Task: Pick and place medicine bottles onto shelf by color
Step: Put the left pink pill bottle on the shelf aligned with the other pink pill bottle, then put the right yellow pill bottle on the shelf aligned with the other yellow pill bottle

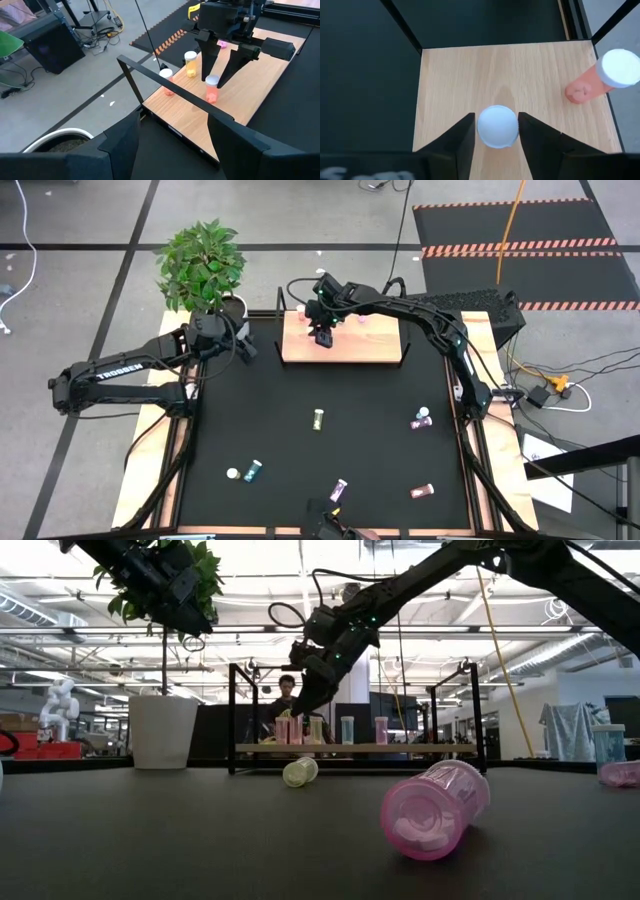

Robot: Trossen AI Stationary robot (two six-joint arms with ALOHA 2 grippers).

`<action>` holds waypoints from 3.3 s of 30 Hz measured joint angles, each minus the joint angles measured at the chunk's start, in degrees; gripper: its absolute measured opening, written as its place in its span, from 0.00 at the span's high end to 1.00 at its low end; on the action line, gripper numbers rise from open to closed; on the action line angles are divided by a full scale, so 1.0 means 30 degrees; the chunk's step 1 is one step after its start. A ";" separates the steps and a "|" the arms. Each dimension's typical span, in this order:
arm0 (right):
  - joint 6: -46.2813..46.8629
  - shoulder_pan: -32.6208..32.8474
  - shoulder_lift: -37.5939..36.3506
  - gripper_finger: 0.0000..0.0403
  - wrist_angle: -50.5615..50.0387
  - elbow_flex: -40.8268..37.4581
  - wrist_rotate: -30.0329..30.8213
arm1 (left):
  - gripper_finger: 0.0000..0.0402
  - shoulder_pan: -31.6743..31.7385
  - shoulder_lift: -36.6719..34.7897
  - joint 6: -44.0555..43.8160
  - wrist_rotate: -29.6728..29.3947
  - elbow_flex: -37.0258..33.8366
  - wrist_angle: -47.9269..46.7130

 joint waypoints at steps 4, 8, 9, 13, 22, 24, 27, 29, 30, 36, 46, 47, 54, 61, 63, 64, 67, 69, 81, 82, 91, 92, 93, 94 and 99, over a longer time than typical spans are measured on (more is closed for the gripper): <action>-0.0048 0.0000 0.0000 0.66 0.0151 0.0000 0.0032 | 0.42 0.0000 0.0002 0.0000 0.0000 0.0000 0.0000; -0.0311 0.0015 0.0000 0.68 0.0184 0.0000 0.0510 | 0.42 0.0000 0.0000 -0.0007 0.0000 0.0000 0.0000; -0.0370 0.0015 0.0000 0.69 0.0188 0.0000 0.0503 | 0.42 0.0000 0.0000 -0.0007 0.0000 0.0000 0.0000; -0.0495 0.0015 0.0000 0.70 0.0180 0.0000 0.0510 | 0.42 0.0000 0.0005 -0.0015 0.0000 0.0000 0.0000; -0.0962 0.0673 0.0132 0.70 0.2226 -0.0007 0.0503 | 0.42 0.0038 0.0000 0.0372 -0.0007 0.0000 0.0007; -0.0724 0.0810 0.0160 0.70 0.2594 -0.0016 0.0460 | 0.42 0.0138 0.0000 0.0360 -0.0007 0.0000 0.0007; -0.0539 0.0767 0.0160 0.70 0.3236 -0.0015 0.0531 | 0.42 0.0233 0.0003 0.0386 0.0000 0.0000 0.0063; -0.0545 0.0664 0.0160 0.70 0.3377 -0.0015 0.0869 | 0.42 0.0309 0.0000 0.0478 0.0008 0.0000 0.0271; -0.0564 0.0601 0.0165 0.70 0.3366 -0.0015 0.0957 | 0.42 0.0350 0.0003 0.0517 0.0015 0.0000 0.0392; -0.0067 0.0242 0.0437 0.70 0.3619 -0.0022 0.0947 | 0.42 0.0350 0.0000 0.0829 0.0022 0.0000 0.0905; 0.0015 0.0248 0.0553 0.70 0.3342 0.0000 0.0918 | 0.42 0.0352 0.0005 0.0803 0.0035 0.0000 0.0874; 0.0012 0.0248 0.0591 0.70 0.3145 0.0000 0.0918 | 0.42 0.0352 0.0005 0.0801 0.0041 0.0000 0.0870; 0.0015 0.0240 0.0605 0.68 0.2973 -0.0004 0.0908 | 0.42 0.0350 0.0004 0.0766 0.0058 0.0000 0.0867; 0.0101 0.0240 0.0605 0.64 0.3062 0.0000 0.0357 | 0.42 0.0355 0.0006 0.0238 0.0093 0.0000 0.0860; 0.0384 0.0238 0.0605 0.62 0.3205 0.0000 0.0362 | 0.42 0.0354 0.0003 -0.0015 0.0087 0.0000 0.0867; 0.0499 0.0233 0.0605 0.61 0.3317 0.0000 0.0364 | 0.42 0.0353 0.0003 -0.0114 0.0090 0.0000 0.0861; 0.0700 0.0233 0.0605 0.55 0.3608 0.0000 0.0372 | 0.42 0.0350 0.0005 -0.0228 0.0092 0.0000 0.0857; 0.0997 0.0216 0.0605 0.50 0.3786 0.0000 0.0400 | 0.42 0.0353 0.0003 -0.0348 0.0087 0.0000 0.0848; 0.1932 0.0200 -0.1959 0.34 0.2372 -0.0015 0.0957 | 0.42 0.0197 0.0006 -0.1733 0.0994 0.0006 0.0845; 0.2125 0.0165 -0.2444 0.34 0.2038 -0.0015 0.0954 | 0.42 0.0174 0.0007 -0.1891 0.1275 0.0000 0.0845; 0.5233 0.0178 -0.6194 0.35 0.0346 0.0014 0.1436 | 0.42 -0.1412 0.0657 -0.5581 0.3603 0.0038 0.0417; 0.5638 0.0252 -0.6424 0.36 0.0022 -0.0020 0.1476 | 0.42 -0.1714 0.0758 -0.6189 0.3690 0.0044 0.0136; 0.6101 0.0373 -0.6677 0.37 0.0040 -0.0143 0.1510 | 0.42 -0.2022 0.0879 -0.6878 0.3732 0.0044 -0.0365; 0.6659 0.0505 -0.7031 0.37 0.0095 -0.0422 0.1554 | 0.42 -0.2301 0.0983 -0.7527 0.3816 0.0042 -0.0783; 0.9463 0.1872 -0.9595 0.41 0.1310 -0.3789 0.3366 | 0.42 -0.3451 0.1440 -0.8895 0.4374 0.0036 -0.2597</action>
